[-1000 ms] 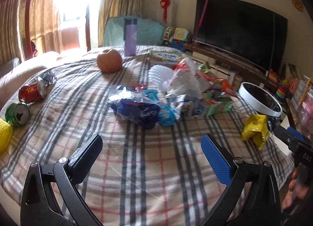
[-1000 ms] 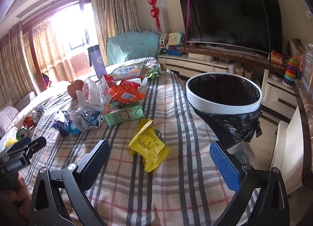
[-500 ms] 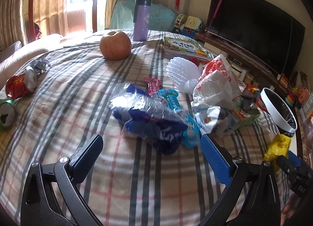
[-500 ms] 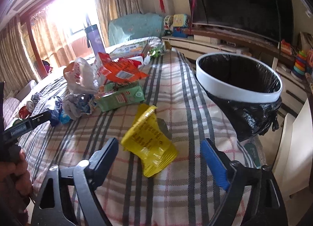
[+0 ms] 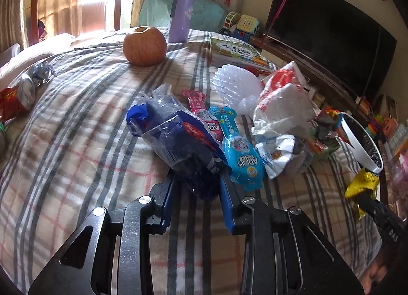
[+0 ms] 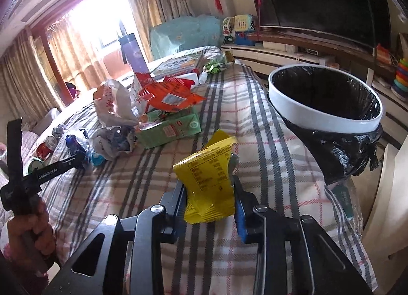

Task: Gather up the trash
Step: 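Grasp the blue plastic bag with the left tool while the right tool grasps the yellow wrapper, then carry both held items over the white trash bin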

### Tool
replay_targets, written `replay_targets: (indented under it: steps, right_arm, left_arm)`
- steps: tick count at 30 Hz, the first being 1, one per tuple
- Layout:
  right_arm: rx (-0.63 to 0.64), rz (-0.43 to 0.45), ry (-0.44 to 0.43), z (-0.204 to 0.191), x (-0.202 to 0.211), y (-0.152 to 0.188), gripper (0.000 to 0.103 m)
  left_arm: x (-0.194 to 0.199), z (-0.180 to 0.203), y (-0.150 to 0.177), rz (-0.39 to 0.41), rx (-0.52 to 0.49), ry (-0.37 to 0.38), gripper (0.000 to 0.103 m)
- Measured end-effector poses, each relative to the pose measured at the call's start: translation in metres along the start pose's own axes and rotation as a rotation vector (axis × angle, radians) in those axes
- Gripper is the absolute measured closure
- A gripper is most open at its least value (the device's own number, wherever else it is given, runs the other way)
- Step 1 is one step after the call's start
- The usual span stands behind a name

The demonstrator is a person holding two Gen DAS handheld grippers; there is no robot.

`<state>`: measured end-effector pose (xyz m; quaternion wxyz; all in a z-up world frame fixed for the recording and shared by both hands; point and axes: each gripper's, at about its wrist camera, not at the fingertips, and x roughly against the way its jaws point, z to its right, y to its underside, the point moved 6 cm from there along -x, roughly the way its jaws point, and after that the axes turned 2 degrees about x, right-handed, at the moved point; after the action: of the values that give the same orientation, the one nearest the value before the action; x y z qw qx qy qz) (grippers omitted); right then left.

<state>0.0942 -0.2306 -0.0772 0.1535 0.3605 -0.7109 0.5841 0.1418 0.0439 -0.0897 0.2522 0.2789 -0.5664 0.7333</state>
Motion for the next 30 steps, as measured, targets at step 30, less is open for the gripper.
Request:
replay_targets:
  steps: [30]
  right_arm:
    - [-0.098,0.072,0.031,0.065,0.038,-0.019,0.070]
  left_arm:
    - [0.052,0.176,0.020,-0.010,-0.329,0.291,0.075]
